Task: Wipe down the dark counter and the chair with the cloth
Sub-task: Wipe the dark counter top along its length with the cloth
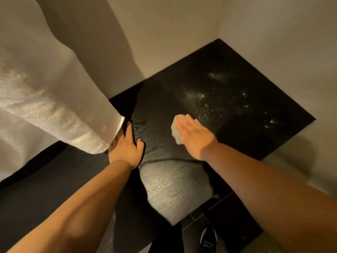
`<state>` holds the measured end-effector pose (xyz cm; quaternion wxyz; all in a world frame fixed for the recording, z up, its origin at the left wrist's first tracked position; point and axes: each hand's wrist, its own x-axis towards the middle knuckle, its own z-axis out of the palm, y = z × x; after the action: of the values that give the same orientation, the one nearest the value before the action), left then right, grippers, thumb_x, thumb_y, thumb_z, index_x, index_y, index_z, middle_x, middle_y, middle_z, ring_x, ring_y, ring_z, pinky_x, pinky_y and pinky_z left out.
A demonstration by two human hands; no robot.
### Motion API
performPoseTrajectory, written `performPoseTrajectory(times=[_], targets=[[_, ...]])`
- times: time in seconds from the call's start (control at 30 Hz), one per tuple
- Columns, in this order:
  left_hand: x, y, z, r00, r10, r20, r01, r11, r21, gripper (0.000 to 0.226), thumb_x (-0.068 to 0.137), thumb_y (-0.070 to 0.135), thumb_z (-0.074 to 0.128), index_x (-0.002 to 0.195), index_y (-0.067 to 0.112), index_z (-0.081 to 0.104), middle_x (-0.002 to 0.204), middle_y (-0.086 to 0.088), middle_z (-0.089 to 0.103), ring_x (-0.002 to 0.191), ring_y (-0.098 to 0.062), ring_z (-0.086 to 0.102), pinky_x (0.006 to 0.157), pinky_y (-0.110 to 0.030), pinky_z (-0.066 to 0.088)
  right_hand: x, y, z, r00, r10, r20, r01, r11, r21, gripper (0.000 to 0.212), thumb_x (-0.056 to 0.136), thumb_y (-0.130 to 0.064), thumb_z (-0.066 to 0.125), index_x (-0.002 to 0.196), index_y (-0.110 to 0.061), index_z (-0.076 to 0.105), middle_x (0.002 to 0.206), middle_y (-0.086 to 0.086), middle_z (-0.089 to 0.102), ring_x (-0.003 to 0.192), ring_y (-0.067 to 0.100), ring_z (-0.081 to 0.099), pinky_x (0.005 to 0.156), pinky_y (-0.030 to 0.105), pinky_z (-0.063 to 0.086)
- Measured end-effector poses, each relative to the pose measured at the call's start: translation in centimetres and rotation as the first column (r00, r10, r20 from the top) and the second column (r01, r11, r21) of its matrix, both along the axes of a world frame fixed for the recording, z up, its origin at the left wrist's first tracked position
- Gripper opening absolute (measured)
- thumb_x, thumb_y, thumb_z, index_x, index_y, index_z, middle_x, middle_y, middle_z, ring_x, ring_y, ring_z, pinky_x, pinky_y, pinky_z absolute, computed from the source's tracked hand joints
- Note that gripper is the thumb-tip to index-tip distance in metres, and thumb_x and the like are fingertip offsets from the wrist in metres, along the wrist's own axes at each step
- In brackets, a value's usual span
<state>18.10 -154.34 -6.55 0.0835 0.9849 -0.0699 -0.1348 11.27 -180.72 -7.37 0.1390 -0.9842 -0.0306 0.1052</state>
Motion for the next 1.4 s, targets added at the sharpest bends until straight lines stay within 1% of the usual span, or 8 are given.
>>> performPoseTrajectory(times=[0.17, 0.43, 0.57, 0.67, 0.87, 0.93, 1.2, 1.4], targets=[[-2.3, -0.6, -0.8, 0.998, -0.042, 0.046, 0.040, 0.998, 0.041, 0.077, 0.099, 0.052, 0.027, 0.169, 0.021, 0.017, 0.174, -0.016, 0.014, 0.161, -0.035, 0.008, 0.130, -0.055, 0.007, -1.2, 0.1, -0.7, 0.981, -0.194, -0.022, 0.194, 0.981, 0.011, 0.067, 0.106, -0.022, 0.035, 0.164, -0.018, 0.001, 0.171, 0.004, -0.010, 0.157, 0.030, -0.011, 0.128, 0.050, 0.007], [-11.3, -2.3, -1.3, 0.995, -0.100, -0.006, 0.100, 0.991, 0.089, 0.081, 0.099, 0.058, 0.020, 0.169, 0.023, 0.000, 0.176, -0.010, -0.009, 0.161, -0.036, -0.012, 0.130, -0.056, -0.002, -9.6, 0.2, 0.1, 0.983, 0.183, -0.032, -0.183, 0.983, -0.003, 0.070, 0.107, -0.028, 0.041, 0.164, -0.019, 0.002, 0.171, -0.002, -0.009, 0.157, 0.022, -0.015, 0.125, 0.035, -0.011], [-14.4, -4.6, -1.5, 0.989, -0.138, -0.045, 0.143, 0.980, 0.135, 0.081, 0.097, 0.060, 0.014, 0.167, 0.026, -0.011, 0.174, -0.007, -0.021, 0.159, -0.036, -0.023, 0.128, -0.059, -0.010, -6.6, -3.8, 0.0, 0.998, -0.061, 0.033, 0.066, 0.984, -0.163, 0.081, 0.095, -0.021, 0.057, 0.162, -0.011, 0.012, 0.170, 0.009, 0.009, 0.158, 0.033, 0.002, 0.126, 0.044, 0.007], [-14.7, -4.8, -1.9, 0.992, -0.127, -0.006, 0.126, 0.983, 0.134, 0.082, 0.097, 0.062, 0.015, 0.168, 0.029, -0.006, 0.175, -0.004, -0.018, 0.160, -0.034, -0.020, 0.128, -0.058, -0.009, -7.1, -1.9, 0.3, 0.975, -0.223, 0.016, 0.223, 0.972, -0.076, 0.072, 0.102, -0.024, 0.043, 0.163, -0.009, 0.008, 0.171, 0.013, 0.000, 0.157, 0.034, -0.007, 0.124, 0.043, -0.005], [-14.9, -4.9, -1.8, 0.992, -0.123, 0.029, 0.119, 0.987, 0.107, 0.083, 0.095, 0.064, 0.016, 0.169, 0.029, 0.002, 0.176, -0.004, -0.011, 0.161, -0.033, -0.015, 0.129, -0.057, -0.007, -14.7, 1.5, -2.1, 0.985, 0.168, 0.037, -0.166, 0.985, -0.055, 0.065, 0.102, -0.036, 0.029, 0.157, -0.004, 0.032, 0.167, 0.017, 0.023, 0.156, 0.032, 0.013, 0.123, 0.052, 0.027], [-14.9, -4.9, -1.8, 0.992, -0.120, 0.037, 0.116, 0.988, 0.103, 0.083, 0.094, 0.064, 0.016, 0.169, 0.029, 0.004, 0.177, -0.004, -0.009, 0.161, -0.033, -0.014, 0.129, -0.056, -0.007, -13.7, -0.9, -1.4, 0.968, 0.253, 0.006, -0.252, 0.965, -0.079, 0.064, 0.105, -0.034, 0.028, 0.163, -0.010, 0.016, 0.171, 0.008, 0.005, 0.157, 0.024, -0.003, 0.128, 0.045, 0.011], [-14.9, -4.7, -2.0, 0.992, -0.114, 0.056, 0.109, 0.991, 0.082, 0.082, 0.096, 0.064, 0.022, 0.169, 0.031, 0.004, 0.177, -0.002, -0.009, 0.162, -0.031, -0.015, 0.130, -0.055, -0.007, -11.7, -2.3, 0.0, 0.966, -0.251, 0.055, 0.256, 0.961, -0.102, 0.067, 0.104, -0.028, 0.041, 0.162, -0.007, 0.014, 0.170, 0.016, 0.010, 0.158, 0.035, 0.005, 0.128, 0.047, 0.006], [-14.9, -4.7, -1.9, 0.992, -0.111, 0.053, 0.107, 0.992, 0.072, 0.084, 0.095, 0.065, 0.023, 0.169, 0.031, 0.004, 0.177, -0.003, -0.009, 0.162, -0.030, -0.015, 0.129, -0.055, -0.007, -17.0, 1.6, -1.3, 0.977, 0.211, 0.022, -0.210, 0.976, -0.057, 0.068, 0.095, -0.033, 0.035, 0.159, -0.010, 0.033, 0.168, 0.012, 0.024, 0.157, 0.031, 0.013, 0.127, 0.048, 0.017]])
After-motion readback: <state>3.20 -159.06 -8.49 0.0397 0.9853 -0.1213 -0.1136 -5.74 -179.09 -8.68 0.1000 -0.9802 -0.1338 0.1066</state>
